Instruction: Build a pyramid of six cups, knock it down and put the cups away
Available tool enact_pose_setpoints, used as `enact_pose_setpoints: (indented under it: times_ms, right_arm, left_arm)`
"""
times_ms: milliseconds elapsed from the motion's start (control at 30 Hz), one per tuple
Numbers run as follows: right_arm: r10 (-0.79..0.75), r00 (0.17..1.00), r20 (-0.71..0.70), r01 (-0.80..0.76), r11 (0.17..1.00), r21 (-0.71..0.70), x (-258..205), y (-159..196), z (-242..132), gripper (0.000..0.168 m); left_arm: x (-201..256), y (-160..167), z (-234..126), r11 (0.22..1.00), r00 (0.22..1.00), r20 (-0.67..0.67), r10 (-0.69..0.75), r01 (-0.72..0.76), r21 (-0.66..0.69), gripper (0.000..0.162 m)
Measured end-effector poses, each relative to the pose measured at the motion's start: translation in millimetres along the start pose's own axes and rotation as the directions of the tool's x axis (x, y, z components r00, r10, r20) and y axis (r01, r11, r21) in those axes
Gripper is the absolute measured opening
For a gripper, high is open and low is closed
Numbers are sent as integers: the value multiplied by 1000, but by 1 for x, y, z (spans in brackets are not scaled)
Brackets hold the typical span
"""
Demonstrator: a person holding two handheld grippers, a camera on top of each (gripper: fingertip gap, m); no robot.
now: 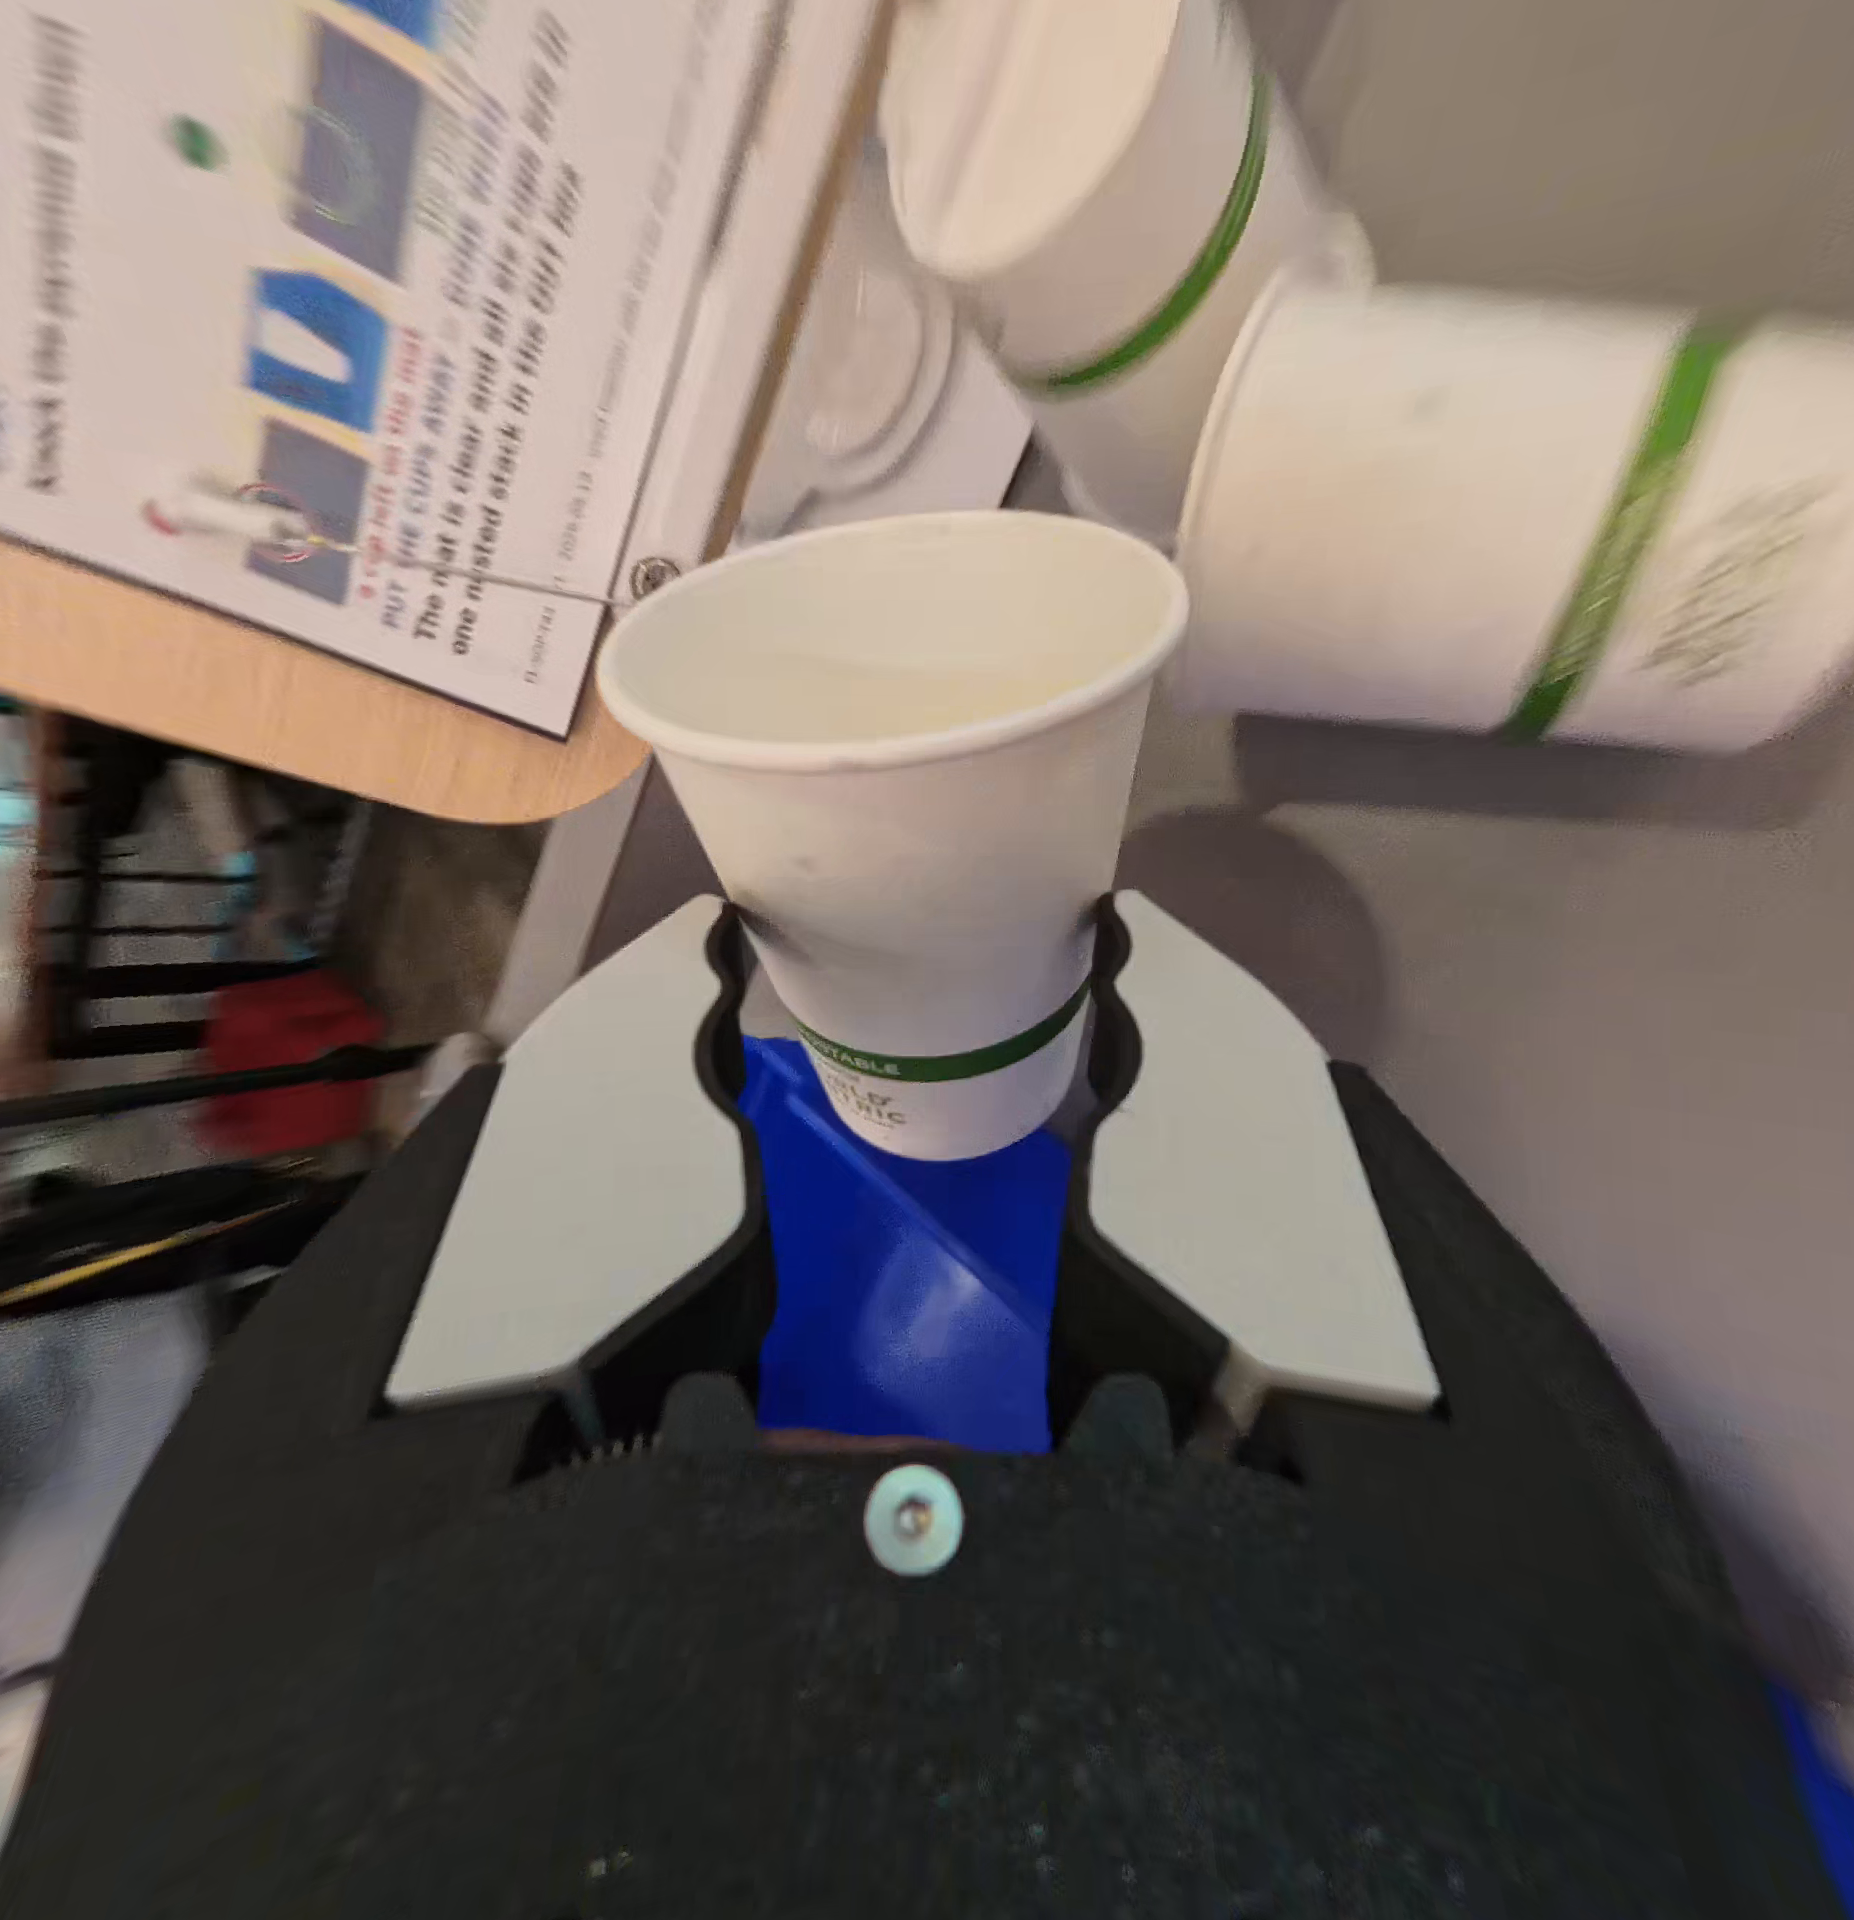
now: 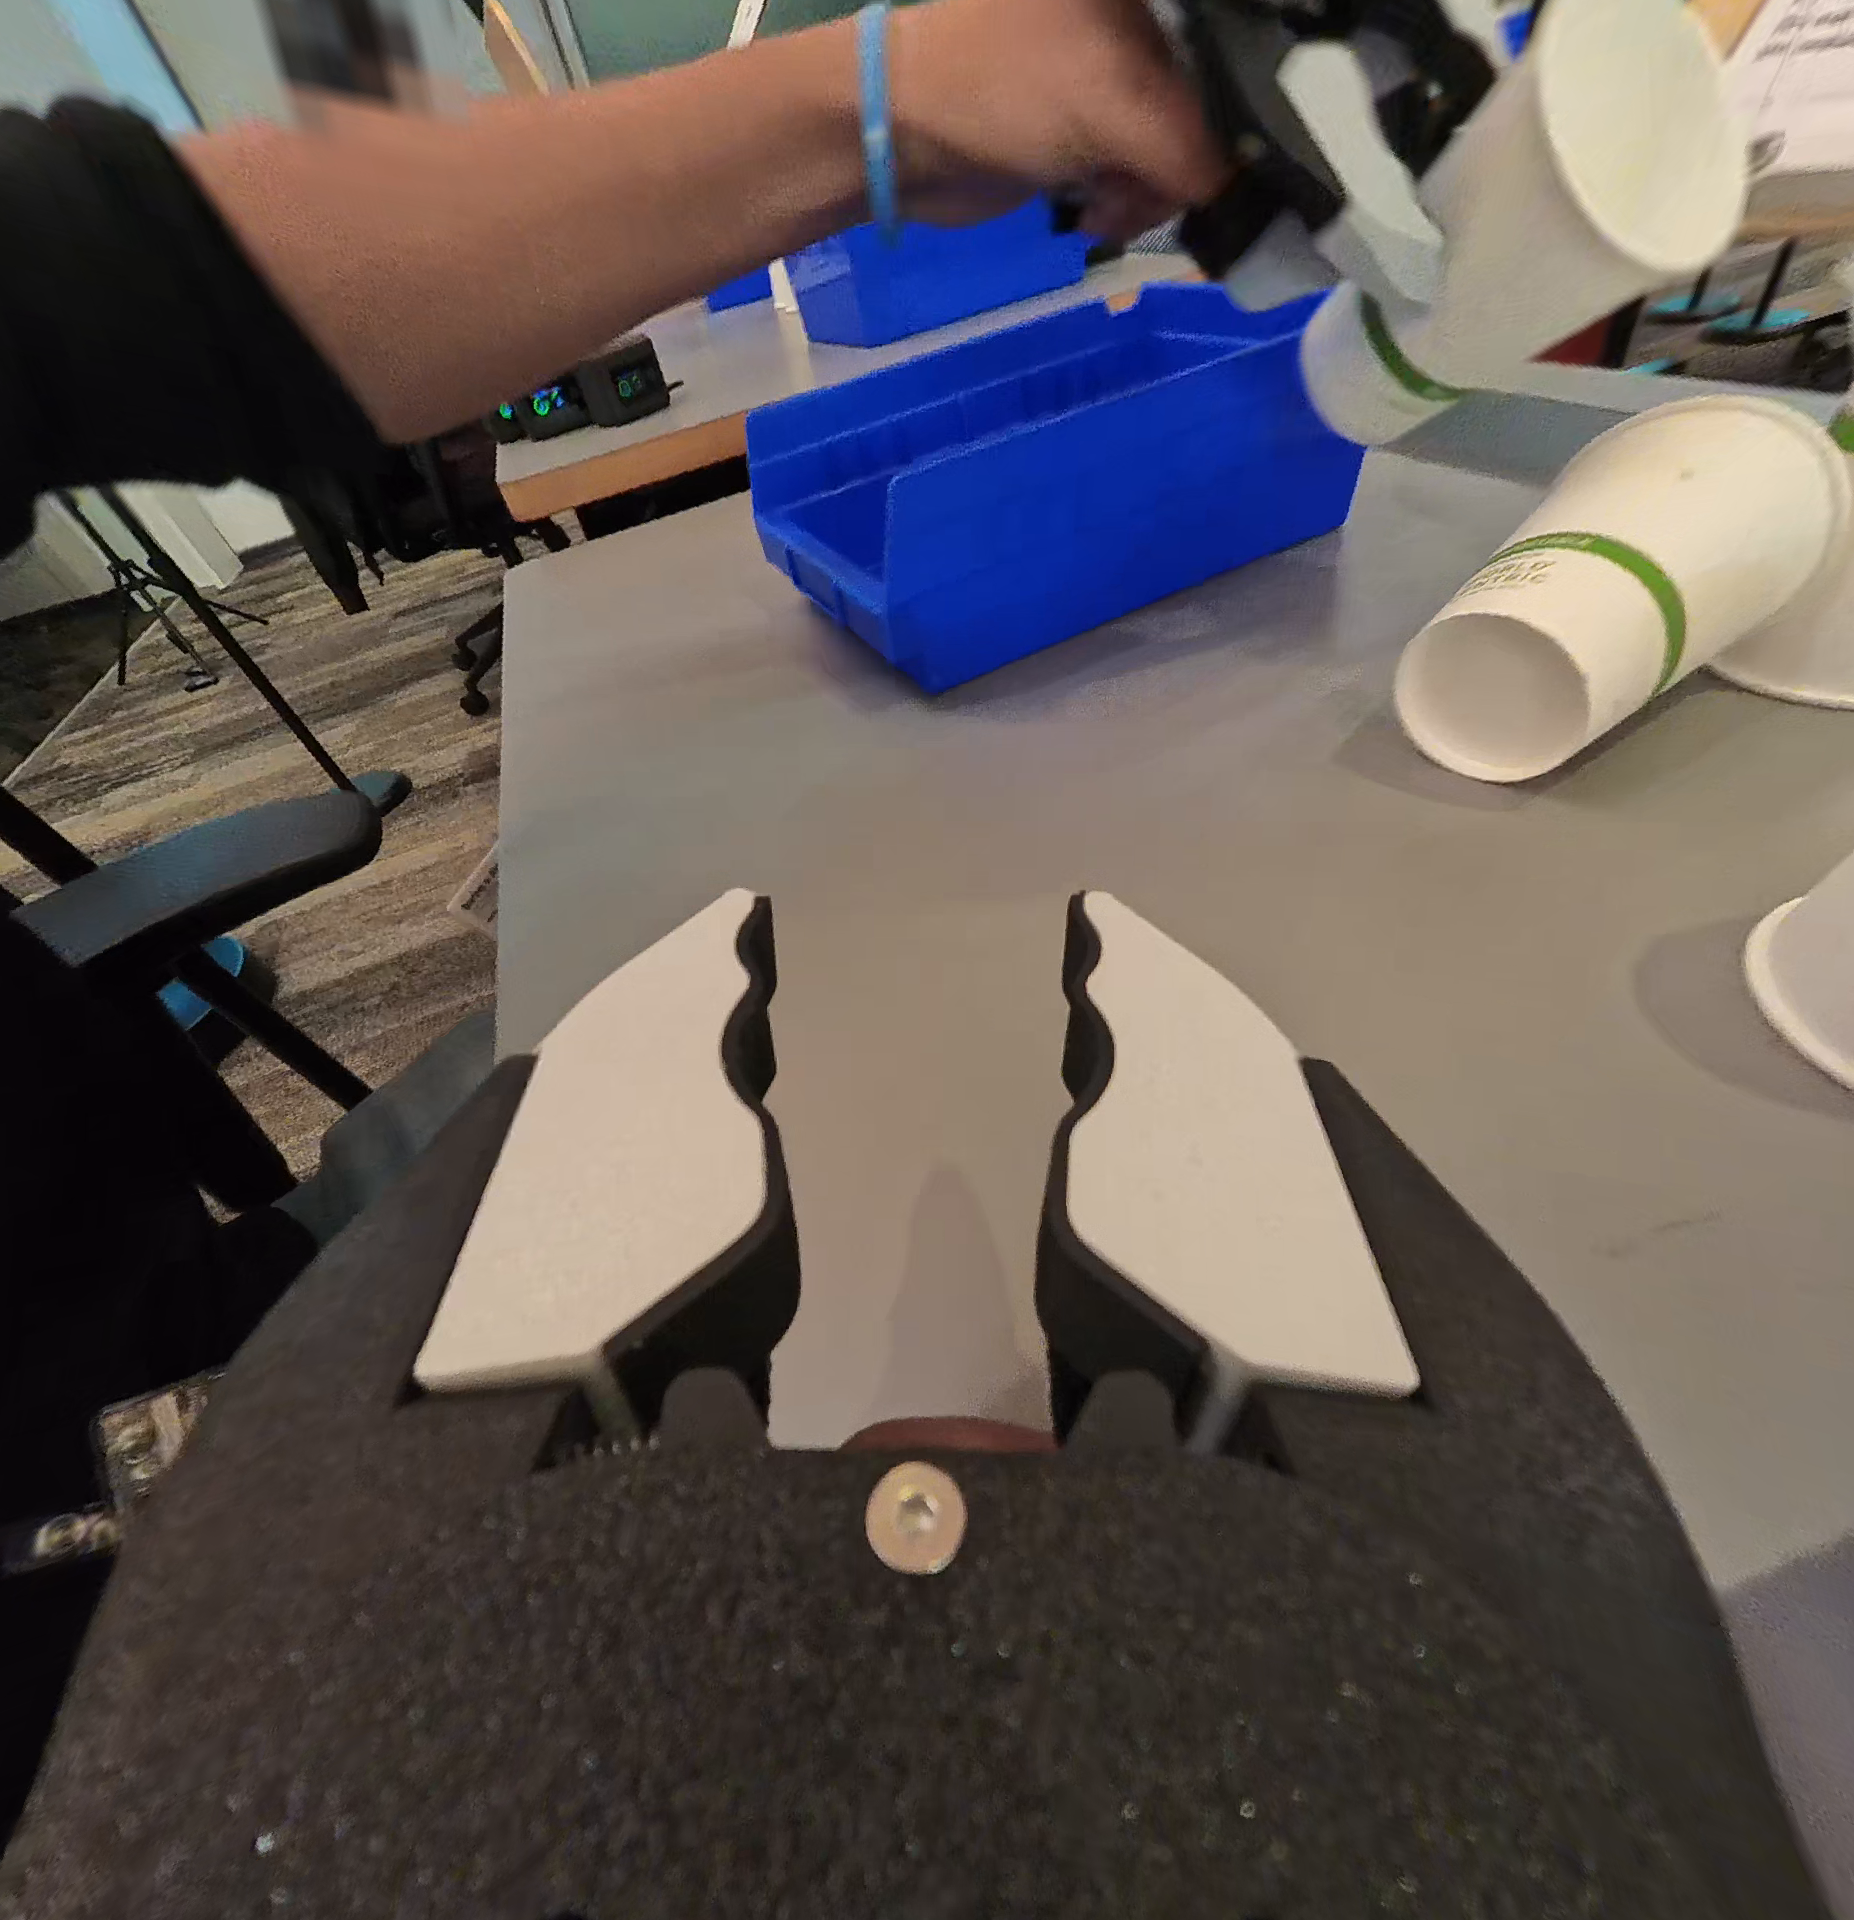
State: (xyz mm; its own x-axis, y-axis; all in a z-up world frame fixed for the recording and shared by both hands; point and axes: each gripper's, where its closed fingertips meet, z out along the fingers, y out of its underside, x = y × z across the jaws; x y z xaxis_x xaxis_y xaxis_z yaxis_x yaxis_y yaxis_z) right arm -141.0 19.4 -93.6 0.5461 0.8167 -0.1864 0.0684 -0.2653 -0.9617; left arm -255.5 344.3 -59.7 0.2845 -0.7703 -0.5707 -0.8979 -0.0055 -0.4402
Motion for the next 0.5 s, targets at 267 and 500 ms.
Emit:
enact_pose_setpoints:
  times_ms: [267, 500]
  right_arm:
    - [-233, 969, 76, 243, 957, -158, 44, -81, -16, 58]
    - [-469, 828, 308, 559, 737, -380, 54, -183, 23, 50]
  left_arm:
    - [62, -55, -132, 714, 820, -515, -252, 516, 473, 63]
    - [110, -80, -177, 561, 762, -630, -151, 590, 581, 62]
